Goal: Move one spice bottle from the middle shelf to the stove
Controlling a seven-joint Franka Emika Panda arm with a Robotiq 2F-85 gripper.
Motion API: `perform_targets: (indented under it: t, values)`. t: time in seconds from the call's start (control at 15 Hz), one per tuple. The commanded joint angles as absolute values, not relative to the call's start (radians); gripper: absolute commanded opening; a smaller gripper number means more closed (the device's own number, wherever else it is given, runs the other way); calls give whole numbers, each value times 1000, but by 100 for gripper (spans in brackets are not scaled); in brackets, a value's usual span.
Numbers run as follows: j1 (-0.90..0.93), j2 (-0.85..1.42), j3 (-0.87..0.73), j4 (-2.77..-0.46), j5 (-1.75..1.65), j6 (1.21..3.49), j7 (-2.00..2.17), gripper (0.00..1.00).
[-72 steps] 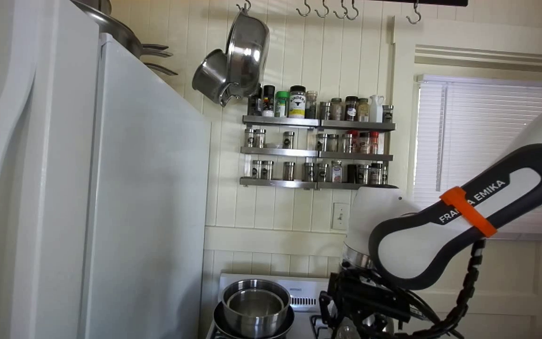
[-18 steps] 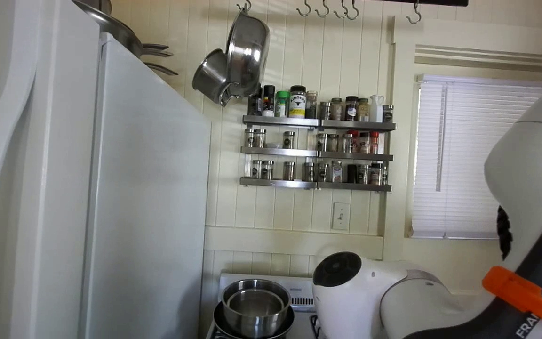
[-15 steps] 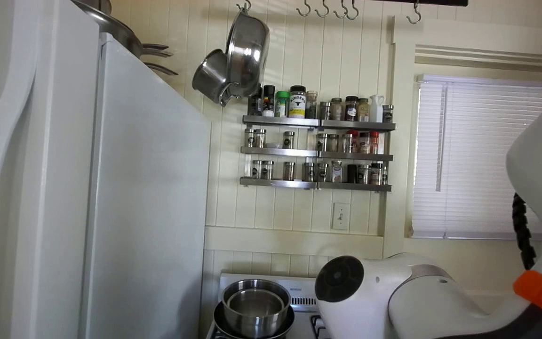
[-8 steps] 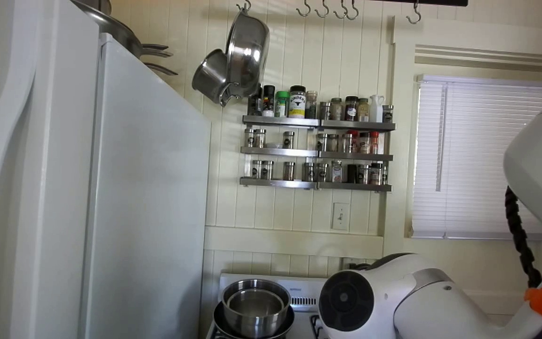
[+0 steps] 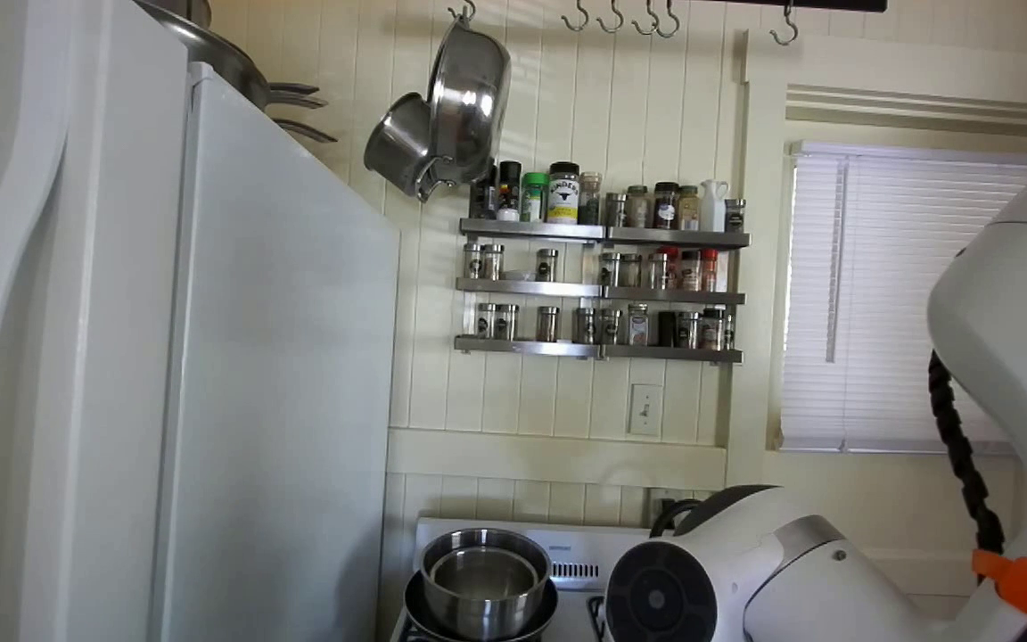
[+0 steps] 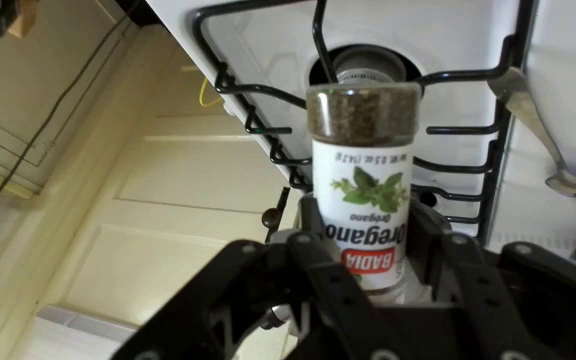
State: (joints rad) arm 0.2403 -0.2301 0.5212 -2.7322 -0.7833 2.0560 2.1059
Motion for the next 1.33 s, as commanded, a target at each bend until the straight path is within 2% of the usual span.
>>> perform_targets:
  t: [0.0,0.67,1.07,1.13,1.27]
  values:
    - [265,-149,509,-2702,-969,2030,2208,19]
    - [353,-36,480,-2695,-1262,2018,2500,19]
    - [372,-37,450,-2709,-1300,2028,2494,19]
    - [373,-34,445,-2709,-1302,2028,2494,44]
    - [373,-34,440,-2708,-1302,2028,2491,44]
